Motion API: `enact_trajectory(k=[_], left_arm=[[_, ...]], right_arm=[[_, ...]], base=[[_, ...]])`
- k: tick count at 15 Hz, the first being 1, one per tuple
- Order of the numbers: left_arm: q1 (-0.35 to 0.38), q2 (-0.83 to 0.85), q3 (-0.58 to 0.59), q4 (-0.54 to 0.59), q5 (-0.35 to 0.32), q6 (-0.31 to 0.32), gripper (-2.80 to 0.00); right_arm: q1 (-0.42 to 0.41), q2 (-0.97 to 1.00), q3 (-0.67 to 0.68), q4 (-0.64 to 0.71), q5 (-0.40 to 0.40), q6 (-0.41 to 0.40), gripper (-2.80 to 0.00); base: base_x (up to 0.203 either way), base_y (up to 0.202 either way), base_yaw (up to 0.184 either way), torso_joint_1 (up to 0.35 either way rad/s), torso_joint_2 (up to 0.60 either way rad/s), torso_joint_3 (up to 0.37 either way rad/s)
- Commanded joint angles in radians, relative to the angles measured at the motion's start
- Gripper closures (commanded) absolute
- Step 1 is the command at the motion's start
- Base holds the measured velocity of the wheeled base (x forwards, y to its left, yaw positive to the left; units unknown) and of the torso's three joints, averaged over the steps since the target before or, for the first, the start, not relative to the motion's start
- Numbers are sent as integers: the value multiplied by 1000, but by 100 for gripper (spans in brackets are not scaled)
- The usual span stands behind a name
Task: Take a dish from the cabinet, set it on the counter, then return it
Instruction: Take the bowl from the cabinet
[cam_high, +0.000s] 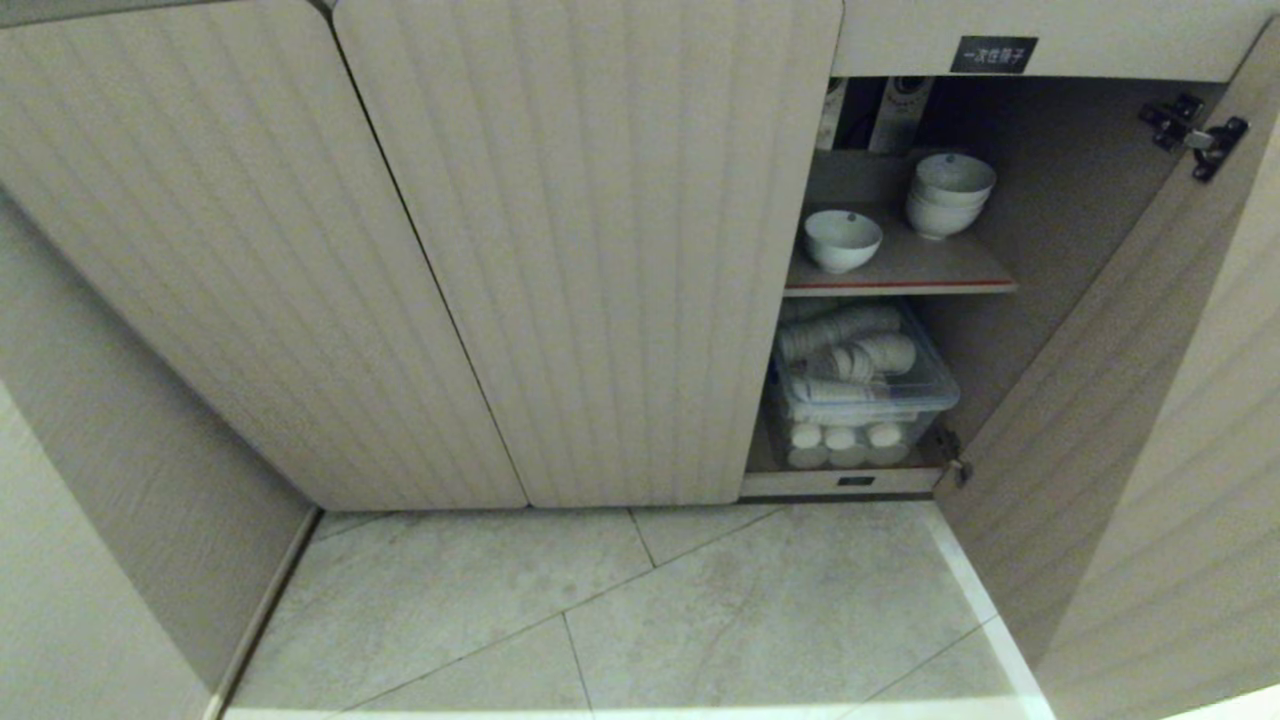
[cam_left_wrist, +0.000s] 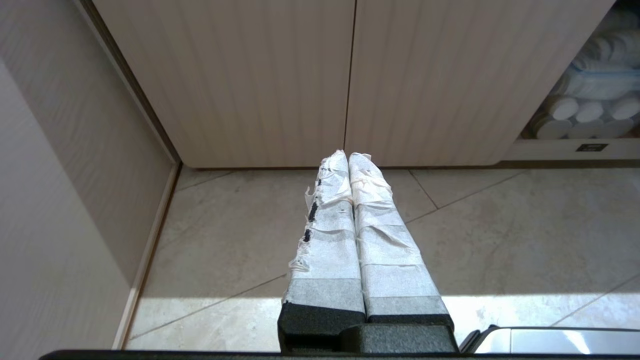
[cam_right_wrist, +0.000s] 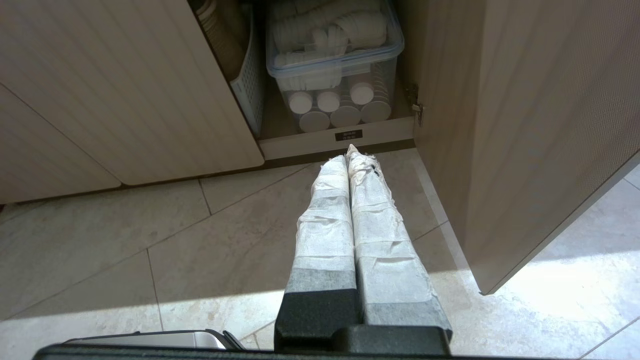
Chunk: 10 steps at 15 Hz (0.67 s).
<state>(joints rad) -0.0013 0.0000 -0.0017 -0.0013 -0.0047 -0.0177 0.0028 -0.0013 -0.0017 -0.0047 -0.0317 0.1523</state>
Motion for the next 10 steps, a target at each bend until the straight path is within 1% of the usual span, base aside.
enact_trajectory(k=[1, 10], left_arm=[[0, 0, 0, 0, -1, -1, 0], [0, 0, 0, 0, 0, 1, 0]], right_arm=[[0, 1, 0, 0, -1, 1, 0], [0, 1, 0, 0, -1, 1, 0]], base=[[0, 0, 0, 0, 0, 0], [0, 0, 0, 0, 0, 0]])
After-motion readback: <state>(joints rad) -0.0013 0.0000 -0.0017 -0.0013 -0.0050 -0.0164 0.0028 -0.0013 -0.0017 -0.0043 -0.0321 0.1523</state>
